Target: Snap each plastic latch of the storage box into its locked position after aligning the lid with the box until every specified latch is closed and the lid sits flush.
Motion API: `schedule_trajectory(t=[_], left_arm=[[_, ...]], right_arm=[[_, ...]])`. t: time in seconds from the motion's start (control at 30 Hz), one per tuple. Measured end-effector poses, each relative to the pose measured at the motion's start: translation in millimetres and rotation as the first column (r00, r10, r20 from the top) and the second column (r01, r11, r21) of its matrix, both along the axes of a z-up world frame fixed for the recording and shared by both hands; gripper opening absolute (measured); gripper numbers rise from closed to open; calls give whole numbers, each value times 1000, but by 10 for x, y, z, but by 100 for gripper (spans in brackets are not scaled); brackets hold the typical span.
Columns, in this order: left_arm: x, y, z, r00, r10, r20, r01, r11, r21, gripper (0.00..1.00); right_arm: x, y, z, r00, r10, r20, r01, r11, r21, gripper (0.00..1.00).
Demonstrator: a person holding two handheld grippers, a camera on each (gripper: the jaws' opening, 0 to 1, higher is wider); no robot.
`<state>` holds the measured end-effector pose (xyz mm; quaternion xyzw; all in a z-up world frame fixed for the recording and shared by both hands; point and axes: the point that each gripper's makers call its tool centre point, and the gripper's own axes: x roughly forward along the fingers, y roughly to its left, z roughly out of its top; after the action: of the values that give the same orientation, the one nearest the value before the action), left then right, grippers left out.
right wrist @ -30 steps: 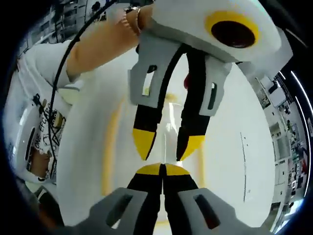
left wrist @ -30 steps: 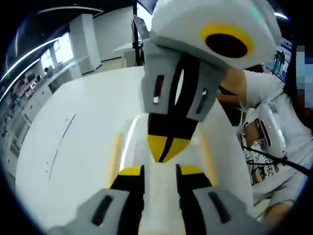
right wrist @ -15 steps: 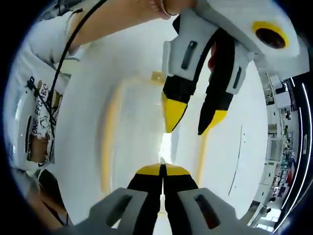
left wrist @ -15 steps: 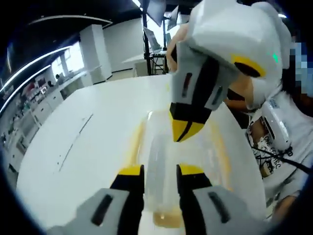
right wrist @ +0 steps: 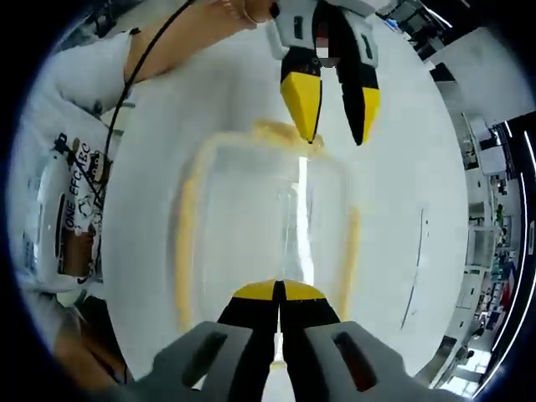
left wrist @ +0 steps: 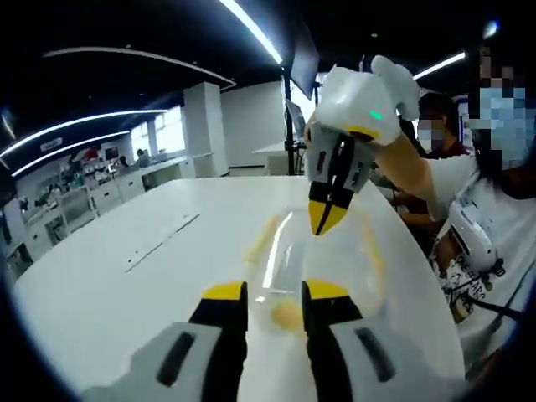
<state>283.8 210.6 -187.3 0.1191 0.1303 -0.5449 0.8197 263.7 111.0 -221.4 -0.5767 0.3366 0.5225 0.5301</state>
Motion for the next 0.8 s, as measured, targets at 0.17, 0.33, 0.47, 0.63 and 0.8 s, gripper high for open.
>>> schedule_trajectory(t=[0.17,0.33,0.47,0.63,0.8], left_arm=[[-178,85,-212,996,-25,-84,18,997,-78,23],[-209,147,-240,996,-30,-84,22,995,-93,18],[-257,100,-252,995,-53,-81,45,994,-99,16],[-245,95,-272,994,-64,-91,55,993,-103,15],[-249,85,-375,993,-71,-96,68,997,-38,14]], right_arm=[[-13,12,-6,999,-38,-4,38,999,14,0],[3,22,2,1000,-31,3,31,1000,4,0],[31,44,21,1000,-25,3,25,1000,1,0],[9,39,8,1000,-9,16,9,1000,2,0],[-14,31,-10,999,8,33,-7,1000,-10,0]])
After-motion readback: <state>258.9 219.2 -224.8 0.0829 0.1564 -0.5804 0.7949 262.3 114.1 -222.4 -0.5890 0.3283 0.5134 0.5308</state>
